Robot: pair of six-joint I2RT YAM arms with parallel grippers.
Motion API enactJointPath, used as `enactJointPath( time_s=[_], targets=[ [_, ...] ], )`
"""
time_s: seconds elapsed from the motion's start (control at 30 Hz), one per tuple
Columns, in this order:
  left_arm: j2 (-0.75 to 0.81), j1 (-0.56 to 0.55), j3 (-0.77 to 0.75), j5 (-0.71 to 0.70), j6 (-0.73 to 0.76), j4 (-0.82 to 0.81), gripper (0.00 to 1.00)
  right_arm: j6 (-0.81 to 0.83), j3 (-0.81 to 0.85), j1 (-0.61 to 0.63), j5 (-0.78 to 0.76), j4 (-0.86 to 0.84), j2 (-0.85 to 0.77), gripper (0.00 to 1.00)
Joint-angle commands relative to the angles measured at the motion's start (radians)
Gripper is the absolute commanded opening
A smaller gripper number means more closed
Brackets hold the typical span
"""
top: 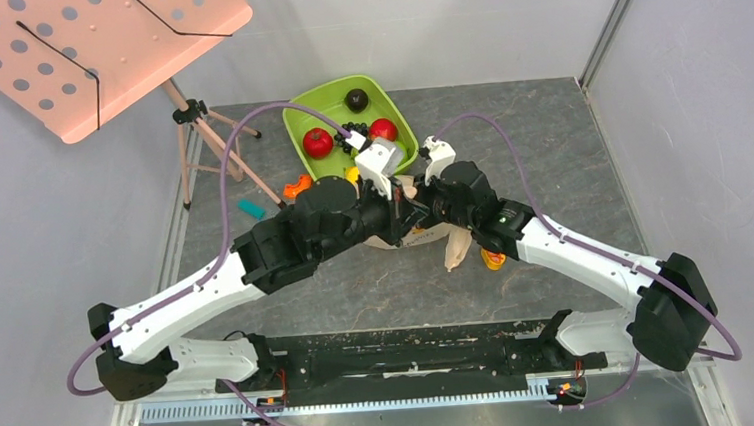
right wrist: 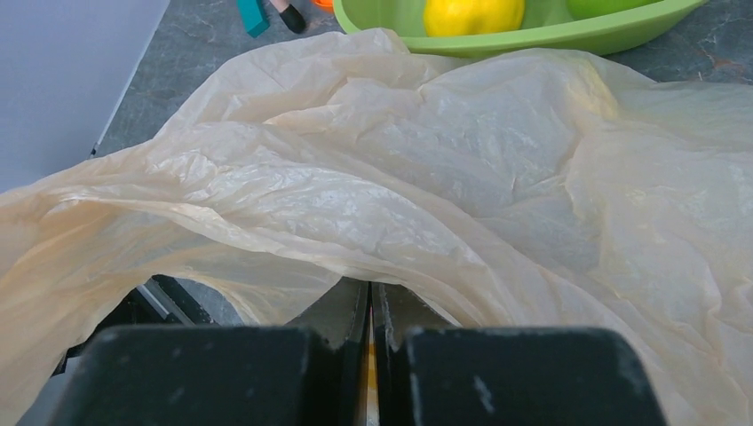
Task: Take the fake fruits out of the plastic bag
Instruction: Adjust the plastic bag at the center of the board.
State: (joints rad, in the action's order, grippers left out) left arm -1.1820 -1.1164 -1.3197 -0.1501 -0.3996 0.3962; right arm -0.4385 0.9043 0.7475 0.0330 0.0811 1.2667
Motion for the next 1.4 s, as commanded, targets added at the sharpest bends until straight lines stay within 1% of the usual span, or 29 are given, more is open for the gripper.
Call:
enactJointPath(
  time_s=[0.0, 0.1, 0.13, 0.27, 0.37, 0.47, 0.77, 1.0, 1.17, 1.37],
  targets=[
    [0.014, -0.081, 0.071, -0.058, -0.051, -0.122, 0.02, -0.030, 0.001, -0.008, 0.013, -0.050, -0.022, 0.00],
    [0.032, -0.144, 0.181, -0.152, -0.108, -0.186, 0.02, -0.045, -0.002, -0.015, 0.004, -0.054, -0.025, 0.00],
    [0.039, -0.164, 0.210, -0.205, -0.131, -0.200, 0.02, -0.048, -0.004, -0.016, 0.002, -0.058, -0.027, 0.00],
    [0.068, -0.174, 0.314, -0.351, -0.170, -0.265, 0.02, -0.058, -0.018, -0.019, -0.008, -0.064, -0.045, 0.00],
    [0.067, -0.173, 0.321, -0.436, -0.151, -0.290, 0.02, -0.060, -0.029, -0.020, -0.011, -0.066, -0.054, 0.00],
    [0.061, -0.170, 0.312, -0.491, -0.123, -0.319, 0.02, -0.062, -0.042, -0.020, -0.013, -0.066, -0.063, 0.00],
    [0.001, -0.079, 0.297, -0.475, -0.115, -0.351, 0.02, -0.067, -0.068, -0.020, -0.021, -0.064, -0.085, 0.00],
    [-0.069, -0.056, 0.273, -0.448, -0.093, -0.369, 0.02, -0.066, -0.066, -0.021, -0.027, -0.064, -0.087, 0.00],
    [-0.142, -0.055, 0.240, -0.492, -0.075, -0.358, 0.02, -0.066, -0.067, -0.020, -0.027, -0.059, -0.095, 0.00],
    [-0.212, -0.032, 0.212, -0.549, -0.061, -0.345, 0.02, -0.051, -0.068, -0.020, -0.090, -0.033, -0.099, 0.00]
  ],
)
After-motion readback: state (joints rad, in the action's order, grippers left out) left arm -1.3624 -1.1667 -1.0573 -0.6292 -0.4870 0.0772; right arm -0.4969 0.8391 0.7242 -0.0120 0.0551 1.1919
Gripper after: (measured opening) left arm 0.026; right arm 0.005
